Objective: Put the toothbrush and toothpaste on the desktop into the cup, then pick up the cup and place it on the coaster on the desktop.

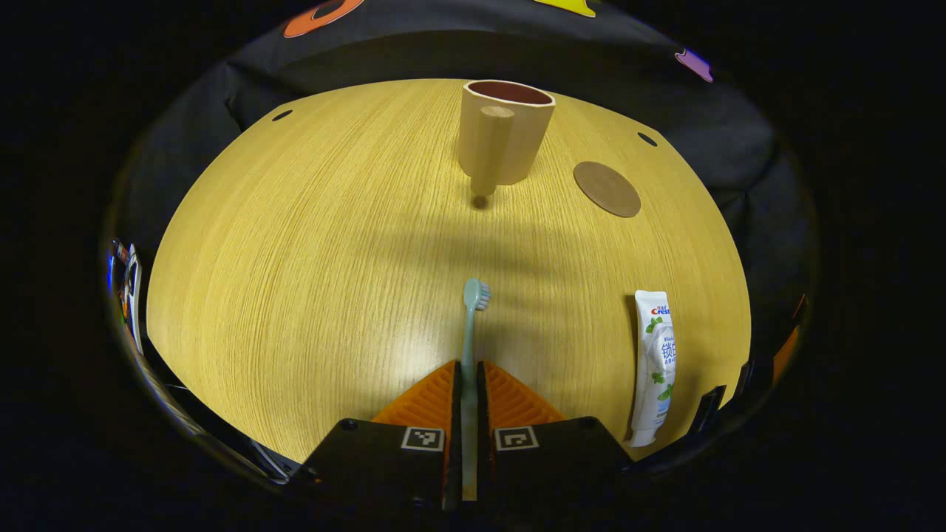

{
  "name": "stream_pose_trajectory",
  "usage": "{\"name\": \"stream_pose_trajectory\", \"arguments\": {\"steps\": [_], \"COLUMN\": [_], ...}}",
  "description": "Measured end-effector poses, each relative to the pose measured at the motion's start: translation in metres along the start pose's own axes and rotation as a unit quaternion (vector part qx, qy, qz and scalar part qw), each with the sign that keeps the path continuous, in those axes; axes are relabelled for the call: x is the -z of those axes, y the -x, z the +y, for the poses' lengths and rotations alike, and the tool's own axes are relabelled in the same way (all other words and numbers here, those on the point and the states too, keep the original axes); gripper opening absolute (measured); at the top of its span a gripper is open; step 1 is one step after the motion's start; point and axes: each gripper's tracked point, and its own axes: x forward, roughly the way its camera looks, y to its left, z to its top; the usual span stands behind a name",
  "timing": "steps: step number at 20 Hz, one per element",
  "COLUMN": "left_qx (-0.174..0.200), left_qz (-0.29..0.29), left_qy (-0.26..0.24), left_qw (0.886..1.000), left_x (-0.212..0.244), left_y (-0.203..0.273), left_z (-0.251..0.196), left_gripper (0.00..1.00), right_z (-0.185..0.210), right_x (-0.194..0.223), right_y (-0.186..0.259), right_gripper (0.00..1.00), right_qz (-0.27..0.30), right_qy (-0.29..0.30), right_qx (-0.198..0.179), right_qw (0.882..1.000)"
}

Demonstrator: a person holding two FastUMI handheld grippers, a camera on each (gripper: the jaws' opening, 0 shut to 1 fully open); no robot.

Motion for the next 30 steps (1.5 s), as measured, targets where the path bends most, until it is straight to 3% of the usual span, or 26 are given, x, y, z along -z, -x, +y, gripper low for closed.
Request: {"name": "stream_pose_trajectory", "arguments": {"steps": [5, 9, 11, 12, 15, 17, 19, 21, 22, 24, 26, 30], "left_qx": [0.014, 0.02, 0.025, 0.026, 0.031, 0.033, 0.033, 0.035, 0.038, 0.051, 0.06, 0.072], "left_qz": [-0.048, -0.108, -0.137, -0.15, -0.182, -0.199, -0.21, -0.218, -0.222, -0.238, -0.259, -0.311], "left_qy": [0.0, 0.0, 0.001, 0.001, 0.0, -0.002, -0.005, -0.004, -0.004, -0.004, -0.007, -0.011], "left_qw": [0.999, 0.994, 0.99, 0.988, 0.983, 0.979, 0.977, 0.975, 0.974, 0.97, 0.964, 0.948], "left_x": [-0.023, -0.059, -0.08, -0.089, -0.111, -0.12, -0.126, -0.133, -0.136, -0.142, -0.151, -0.182], "left_y": [0.023, 0.051, 0.068, 0.076, 0.097, 0.105, 0.115, 0.118, 0.119, 0.126, 0.133, 0.146], "left_z": [-0.002, 0.0, 0.003, 0.004, 0.006, 0.007, 0.008, 0.008, 0.008, 0.002, 0.0, 0.002], "left_gripper": [0.11, 0.11, 0.07, 0.11, 0.11, 0.11, 0.11, 0.11, 0.11, 0.11, 0.11, 0.11], "right_z": [0.016, 0.028, 0.034, 0.035, 0.037, 0.04, 0.039, 0.041, 0.04, 0.04, 0.042, 0.041], "right_x": [0.045, 0.083, 0.089, 0.092, 0.101, 0.108, 0.115, 0.12, 0.123, 0.12, 0.125, 0.12], "right_y": [-0.025, -0.04, -0.047, -0.05, -0.059, -0.064, -0.064, -0.067, -0.066, -0.065, -0.068, -0.069], "right_gripper": [0.95, 0.95, 0.95, 0.95, 0.92, 0.82, 0.64, 0.61, 0.49, 0.47, 0.34, 0.24], "right_qz": [0.104, 0.2, 0.225, 0.237, 0.275, 0.302, 0.326, 0.344, 0.352, 0.363, 0.368, 0.36], "right_qy": [-0.027, -0.047, -0.063, -0.068, -0.087, -0.103, -0.109, -0.111, -0.111, -0.116, -0.119, -0.129], "right_qx": [-0.019, -0.029, -0.031, -0.03, -0.021, -0.018, -0.012, -0.01, -0.005, -0.007, -0.01, -0.012], "right_qw": [0.994, 0.978, 0.972, 0.969, 0.957, 0.948, 0.939, 0.932, 0.929, 0.925, 0.922, 0.924]}}
